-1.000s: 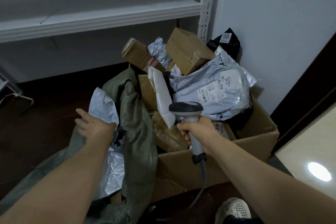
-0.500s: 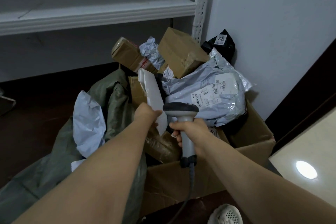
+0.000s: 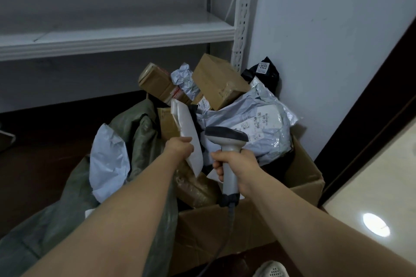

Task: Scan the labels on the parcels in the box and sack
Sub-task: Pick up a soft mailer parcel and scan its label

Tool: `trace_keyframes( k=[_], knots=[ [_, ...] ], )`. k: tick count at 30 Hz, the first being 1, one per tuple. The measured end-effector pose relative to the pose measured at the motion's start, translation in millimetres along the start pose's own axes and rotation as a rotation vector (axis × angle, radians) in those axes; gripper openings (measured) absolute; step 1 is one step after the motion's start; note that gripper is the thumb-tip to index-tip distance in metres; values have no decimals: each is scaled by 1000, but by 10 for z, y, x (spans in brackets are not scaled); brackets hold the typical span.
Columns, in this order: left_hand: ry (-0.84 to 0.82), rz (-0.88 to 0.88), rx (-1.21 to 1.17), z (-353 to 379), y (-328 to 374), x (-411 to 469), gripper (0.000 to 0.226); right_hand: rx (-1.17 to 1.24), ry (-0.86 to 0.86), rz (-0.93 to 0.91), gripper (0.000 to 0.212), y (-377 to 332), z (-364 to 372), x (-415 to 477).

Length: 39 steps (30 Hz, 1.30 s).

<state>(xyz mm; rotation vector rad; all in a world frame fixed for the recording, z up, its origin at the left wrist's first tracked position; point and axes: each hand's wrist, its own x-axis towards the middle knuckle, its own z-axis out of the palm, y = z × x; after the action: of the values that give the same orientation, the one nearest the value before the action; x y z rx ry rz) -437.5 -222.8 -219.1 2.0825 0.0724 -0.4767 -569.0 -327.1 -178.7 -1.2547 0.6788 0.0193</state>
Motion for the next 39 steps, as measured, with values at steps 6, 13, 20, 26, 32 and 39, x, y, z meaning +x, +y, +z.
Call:
trace_keyframes(
  k=[6,13,20,26,32,39],
  knots=[
    [321,101,-88,138,86,207,48,33,-31,44,13,8,-74,222],
    [323,-31,-64,197,75,254,25,120,44,69,25,-26,-183,282],
    [357,158,-348,-231,400,-196,16,348,39,-45,12,-299,-11,-57],
    [424,191,-463,-960,568,-767,39,367,100,-135,13,-449,223,-562],
    [516,180,-305,-1438,295,-1118,70,377,105,-106,20,-387,347,-853],
    [454,56,-301,-1744,118,-1443,110,276,41,-58,43,-253,546,-976]
  ],
)
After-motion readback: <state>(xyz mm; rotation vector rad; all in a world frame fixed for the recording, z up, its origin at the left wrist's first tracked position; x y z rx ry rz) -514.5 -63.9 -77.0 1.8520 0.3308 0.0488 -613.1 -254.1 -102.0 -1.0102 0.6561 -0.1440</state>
